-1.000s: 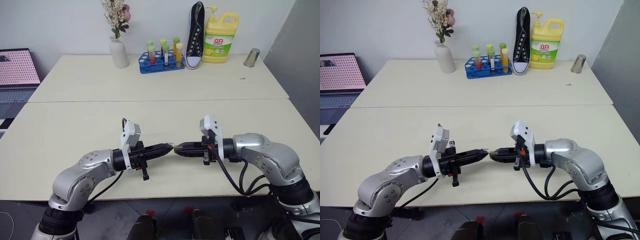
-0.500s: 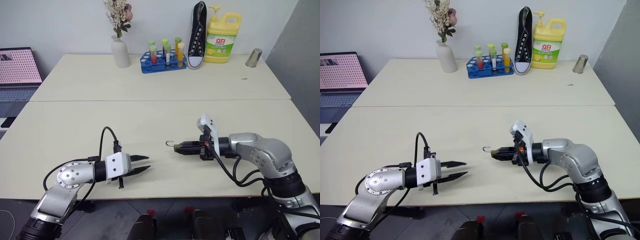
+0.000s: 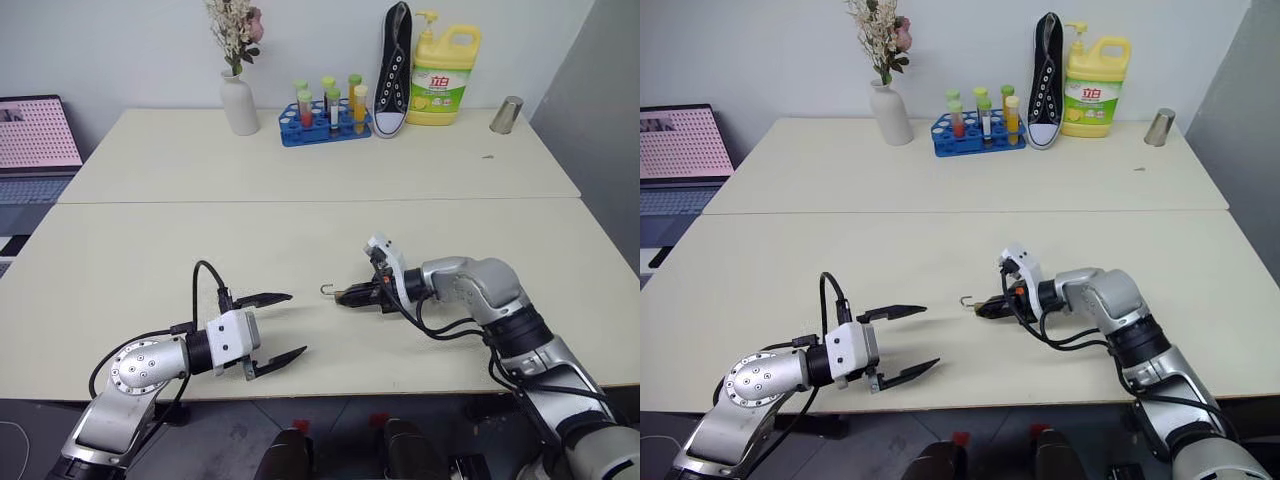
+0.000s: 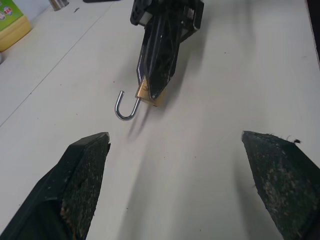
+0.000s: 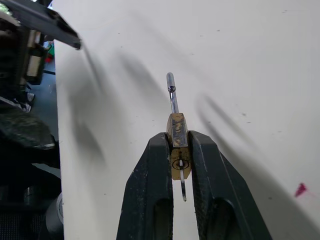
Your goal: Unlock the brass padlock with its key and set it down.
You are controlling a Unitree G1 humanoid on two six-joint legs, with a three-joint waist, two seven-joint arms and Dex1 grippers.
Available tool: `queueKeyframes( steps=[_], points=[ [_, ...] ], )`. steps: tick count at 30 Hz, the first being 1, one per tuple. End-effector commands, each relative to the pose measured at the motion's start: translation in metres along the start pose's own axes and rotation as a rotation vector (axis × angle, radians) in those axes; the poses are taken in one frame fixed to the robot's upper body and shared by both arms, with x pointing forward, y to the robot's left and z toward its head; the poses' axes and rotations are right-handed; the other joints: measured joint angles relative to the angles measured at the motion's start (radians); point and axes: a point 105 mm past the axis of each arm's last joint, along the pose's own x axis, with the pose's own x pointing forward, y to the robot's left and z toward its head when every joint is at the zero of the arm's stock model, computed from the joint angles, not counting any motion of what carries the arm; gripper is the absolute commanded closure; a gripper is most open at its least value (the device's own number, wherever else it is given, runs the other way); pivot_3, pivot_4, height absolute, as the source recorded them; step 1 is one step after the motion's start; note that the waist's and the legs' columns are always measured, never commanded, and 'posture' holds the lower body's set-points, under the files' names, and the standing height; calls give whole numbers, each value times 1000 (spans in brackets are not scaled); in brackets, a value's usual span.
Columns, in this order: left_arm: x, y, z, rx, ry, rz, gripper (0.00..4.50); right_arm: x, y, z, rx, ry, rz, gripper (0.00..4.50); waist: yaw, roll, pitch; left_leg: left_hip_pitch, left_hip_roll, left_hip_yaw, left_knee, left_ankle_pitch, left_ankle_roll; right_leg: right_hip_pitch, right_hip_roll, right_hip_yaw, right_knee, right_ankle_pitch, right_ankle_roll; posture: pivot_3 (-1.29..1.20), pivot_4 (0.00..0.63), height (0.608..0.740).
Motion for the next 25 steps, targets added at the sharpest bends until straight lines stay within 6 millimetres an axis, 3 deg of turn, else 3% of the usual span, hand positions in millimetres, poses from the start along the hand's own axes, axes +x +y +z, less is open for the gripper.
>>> queueKeyframes(
  steps=[1,7,10,17,21,25],
  points=[
    [2,9,16,-12,-52,39,0,-6,-6,8,-68,-7,-25,2999,0,0,0,0,0,0,0,0,0,0,0,0,0,0,0,0,150,740],
    [0,34,9,-153,6,131,0,-38,-15,13,-280,-37,-135,710,0,0,0,0,0,0,0,0,0,0,0,0,1,0,0,0,150,740],
    [-3,46,7,-178,59,152,0,-57,-6,16,-392,-83,-158,25,2,0,1,-1,0,-2,0,0,0,0,0,-2,0,0,0,0,150,740],
    [-12,52,12,-157,115,81,0,-99,38,8,-642,-90,-131,25,-2,1,1,-1,1,0,0,0,0,0,0,-1,0,0,0,0,150,740],
    [-13,49,15,-167,105,28,0,-113,50,-5,-656,-50,-131,25,2,1,1,0,1,0,0,0,0,1,1,-2,0,0,0,0,150,740],
    [-12,50,20,-157,62,12,0,-111,50,-11,-635,-40,-144,25,1,0,2,0,1,0,0,0,0,1,0,-1,-1,0,0,0,150,740]
  ],
)
